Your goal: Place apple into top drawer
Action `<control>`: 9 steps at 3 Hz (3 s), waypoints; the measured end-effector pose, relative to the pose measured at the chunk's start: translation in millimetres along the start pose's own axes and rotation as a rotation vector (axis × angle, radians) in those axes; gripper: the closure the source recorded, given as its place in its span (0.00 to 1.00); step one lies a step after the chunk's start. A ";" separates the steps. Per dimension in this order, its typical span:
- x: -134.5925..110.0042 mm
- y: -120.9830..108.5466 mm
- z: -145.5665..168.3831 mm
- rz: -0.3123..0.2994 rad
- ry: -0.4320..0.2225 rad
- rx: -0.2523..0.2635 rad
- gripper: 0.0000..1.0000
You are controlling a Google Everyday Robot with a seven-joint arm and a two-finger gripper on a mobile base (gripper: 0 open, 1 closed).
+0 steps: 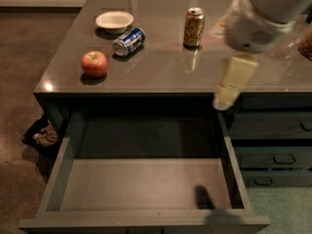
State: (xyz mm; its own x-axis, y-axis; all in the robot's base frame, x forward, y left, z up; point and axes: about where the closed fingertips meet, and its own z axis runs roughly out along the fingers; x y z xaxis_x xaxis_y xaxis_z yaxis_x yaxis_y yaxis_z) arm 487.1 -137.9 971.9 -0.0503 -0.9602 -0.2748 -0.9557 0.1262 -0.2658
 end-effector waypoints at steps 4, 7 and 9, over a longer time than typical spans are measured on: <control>-127.9 -44.9 78.2 -0.216 -0.173 -0.037 0.00; -185.0 -89.2 127.4 -0.380 -0.265 -0.092 0.00; -240.2 -131.4 162.6 -0.525 -0.339 -0.083 0.00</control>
Offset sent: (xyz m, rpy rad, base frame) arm 0.0706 0.1623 -0.0215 0.0906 -0.0313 0.2730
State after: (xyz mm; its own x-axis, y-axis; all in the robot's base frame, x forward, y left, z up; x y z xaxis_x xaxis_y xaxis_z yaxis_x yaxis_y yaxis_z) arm 671.9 116.7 922.7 0.5134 -0.7546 -0.4088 -0.8481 -0.3734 -0.3759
